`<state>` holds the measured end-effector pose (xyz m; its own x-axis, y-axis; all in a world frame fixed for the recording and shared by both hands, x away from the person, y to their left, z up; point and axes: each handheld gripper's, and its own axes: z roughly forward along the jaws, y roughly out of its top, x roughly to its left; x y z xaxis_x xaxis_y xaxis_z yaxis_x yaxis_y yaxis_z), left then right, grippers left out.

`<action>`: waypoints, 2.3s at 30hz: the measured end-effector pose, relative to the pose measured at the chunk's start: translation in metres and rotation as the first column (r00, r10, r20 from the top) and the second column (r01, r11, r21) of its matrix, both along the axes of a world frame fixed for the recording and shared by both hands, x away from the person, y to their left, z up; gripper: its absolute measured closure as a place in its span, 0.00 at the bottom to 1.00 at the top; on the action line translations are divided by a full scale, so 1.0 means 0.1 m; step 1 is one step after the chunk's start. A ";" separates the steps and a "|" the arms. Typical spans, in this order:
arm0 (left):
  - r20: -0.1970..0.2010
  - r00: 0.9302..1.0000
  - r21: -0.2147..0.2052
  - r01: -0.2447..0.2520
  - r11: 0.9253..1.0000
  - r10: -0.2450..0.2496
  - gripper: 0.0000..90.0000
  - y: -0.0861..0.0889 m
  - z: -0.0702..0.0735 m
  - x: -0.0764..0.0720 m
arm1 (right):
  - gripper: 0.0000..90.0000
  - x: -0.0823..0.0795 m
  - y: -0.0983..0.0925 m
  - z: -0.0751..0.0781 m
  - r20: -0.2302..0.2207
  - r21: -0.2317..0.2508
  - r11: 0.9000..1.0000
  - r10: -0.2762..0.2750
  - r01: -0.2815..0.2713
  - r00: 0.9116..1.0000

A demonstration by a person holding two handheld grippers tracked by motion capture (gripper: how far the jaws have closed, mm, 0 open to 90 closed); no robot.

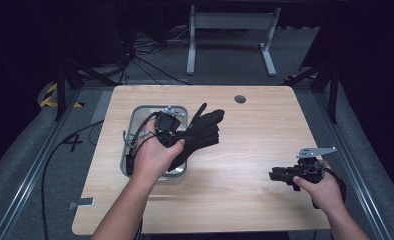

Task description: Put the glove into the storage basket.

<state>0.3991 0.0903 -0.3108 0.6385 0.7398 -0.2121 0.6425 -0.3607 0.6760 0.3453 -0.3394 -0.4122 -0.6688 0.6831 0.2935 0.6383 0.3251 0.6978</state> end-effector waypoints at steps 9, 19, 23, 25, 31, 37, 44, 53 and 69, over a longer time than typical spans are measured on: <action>-0.016 0.991 0.003 -0.133 0.991 0.133 0.71 0.32 -0.10 0.17 | 0.74 0.00 0.00 -0.01 -0.005 0.000 1.000 -0.003 0.003 1.000; -0.059 0.966 0.017 -0.253 0.967 0.254 0.70 0.54 -0.25 0.30 | 0.74 0.00 0.01 -0.02 -0.005 0.001 1.000 -0.004 0.004 1.000; -0.086 0.953 0.028 -0.290 0.957 0.291 0.70 0.59 -0.36 0.36 | 0.73 0.00 0.02 -0.02 -0.008 0.003 1.000 -0.005 0.005 1.000; -0.101 0.946 0.040 -0.304 0.952 0.307 0.70 0.60 -0.41 0.39 | 0.73 -0.01 0.01 -0.03 -0.011 0.002 1.000 -0.007 0.007 1.000; -0.161 0.926 0.094 -0.331 0.939 0.343 0.70 0.63 -0.61 0.49 | 0.73 0.00 0.01 -0.02 -0.008 0.002 1.000 -0.005 0.005 1.000; -0.191 0.911 0.133 -0.345 0.929 0.366 0.69 0.61 -0.76 0.56 | 0.73 -0.01 0.02 -0.03 -0.010 0.002 1.000 0.000 0.000 1.000; -0.225 0.906 0.174 -0.325 0.930 0.359 0.67 0.55 -0.87 0.58 | 0.73 -0.01 0.01 -0.02 -0.006 0.009 1.000 -0.001 0.001 1.000; -0.081 0.941 0.111 -0.318 0.942 0.328 0.44 0.60 -0.70 0.45 | 0.70 0.02 0.04 -0.01 0.004 0.015 1.000 -0.004 0.004 1.000; 0.031 0.991 0.028 -0.133 0.991 0.132 0.44 0.49 -0.33 -0.14 | 0.69 0.07 0.03 -0.02 0.021 -0.003 1.000 0.005 -0.005 1.000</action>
<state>0.3855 0.1389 -0.3439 0.5399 0.8241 -0.1714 0.6663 -0.2939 0.6853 0.3526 -0.3363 -0.4144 -0.6782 0.6807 0.2770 0.6216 0.3303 0.7102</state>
